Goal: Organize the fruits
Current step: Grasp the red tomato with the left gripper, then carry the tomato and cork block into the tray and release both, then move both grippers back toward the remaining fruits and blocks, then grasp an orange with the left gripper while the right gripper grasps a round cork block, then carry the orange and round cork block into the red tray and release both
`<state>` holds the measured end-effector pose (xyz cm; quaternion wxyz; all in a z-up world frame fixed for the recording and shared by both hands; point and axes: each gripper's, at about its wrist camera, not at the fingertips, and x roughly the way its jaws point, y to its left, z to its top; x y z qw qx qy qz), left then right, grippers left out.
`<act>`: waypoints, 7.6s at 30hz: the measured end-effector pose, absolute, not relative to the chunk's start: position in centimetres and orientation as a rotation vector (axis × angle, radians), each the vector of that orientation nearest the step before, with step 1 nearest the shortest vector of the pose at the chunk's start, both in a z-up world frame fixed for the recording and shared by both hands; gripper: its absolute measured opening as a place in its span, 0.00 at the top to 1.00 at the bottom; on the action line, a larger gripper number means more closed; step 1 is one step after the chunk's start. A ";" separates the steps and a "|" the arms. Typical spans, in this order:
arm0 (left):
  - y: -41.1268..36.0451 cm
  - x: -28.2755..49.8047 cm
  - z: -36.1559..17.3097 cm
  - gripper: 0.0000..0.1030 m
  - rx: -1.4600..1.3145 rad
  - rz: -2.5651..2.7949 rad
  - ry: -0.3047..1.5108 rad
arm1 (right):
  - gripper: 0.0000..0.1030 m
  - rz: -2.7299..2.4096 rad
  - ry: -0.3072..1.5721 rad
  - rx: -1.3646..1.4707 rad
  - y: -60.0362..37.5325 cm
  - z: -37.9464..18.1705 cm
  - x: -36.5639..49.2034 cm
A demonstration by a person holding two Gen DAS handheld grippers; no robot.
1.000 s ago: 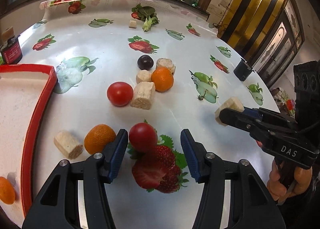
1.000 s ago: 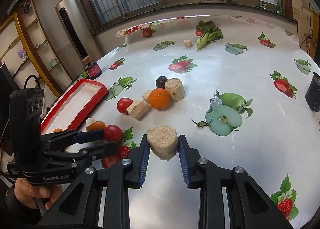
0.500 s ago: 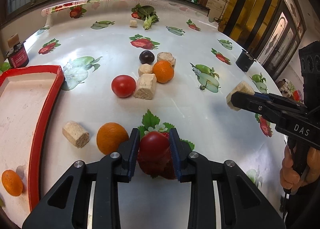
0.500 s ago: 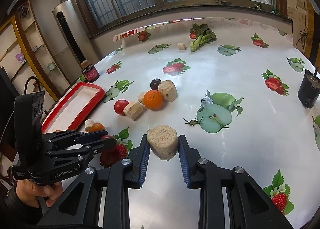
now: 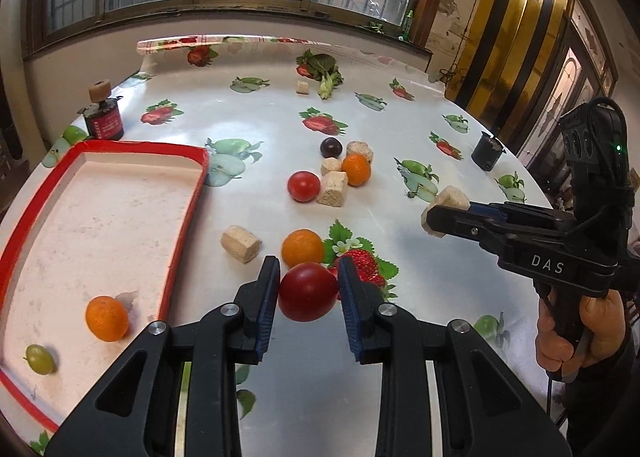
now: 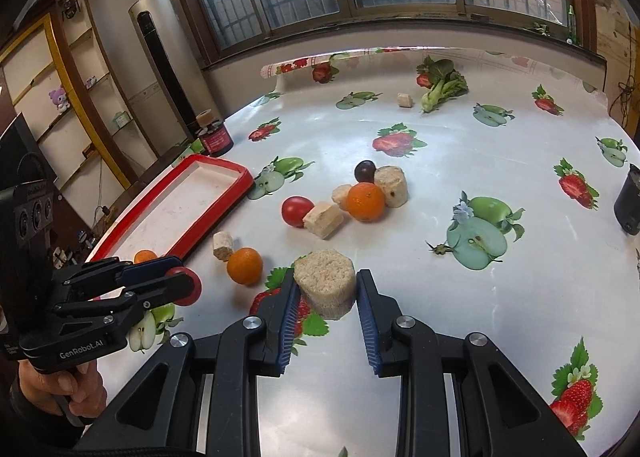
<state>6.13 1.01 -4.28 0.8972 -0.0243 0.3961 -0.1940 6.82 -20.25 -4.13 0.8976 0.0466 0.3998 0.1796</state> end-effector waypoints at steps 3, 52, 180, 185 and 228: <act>2.6 6.0 -4.0 0.74 -0.056 -0.367 0.809 | 0.72 0.396 0.831 0.082 -18.7 -4.1 6.7; 21.0 9.1 -7.8 0.73 -0.191 -0.052 0.882 | 0.72 0.668 0.907 -0.142 3.9 -5.8 14.5; -3.2 11.4 -9.2 0.70 -0.059 -0.419 0.961 | 0.66 0.304 0.868 0.115 -21.0 -7.9 21.0; -2.3 10.4 -8.2 0.70 -0.068 -0.424 0.940 | 0.66 0.282 0.853 0.072 -21.1 -7.2 19.6; 11.9 5.6 -4.3 0.70 -0.141 -0.173 0.822 | 0.66 0.599 0.791 0.020 -7.6 -2.4 8.6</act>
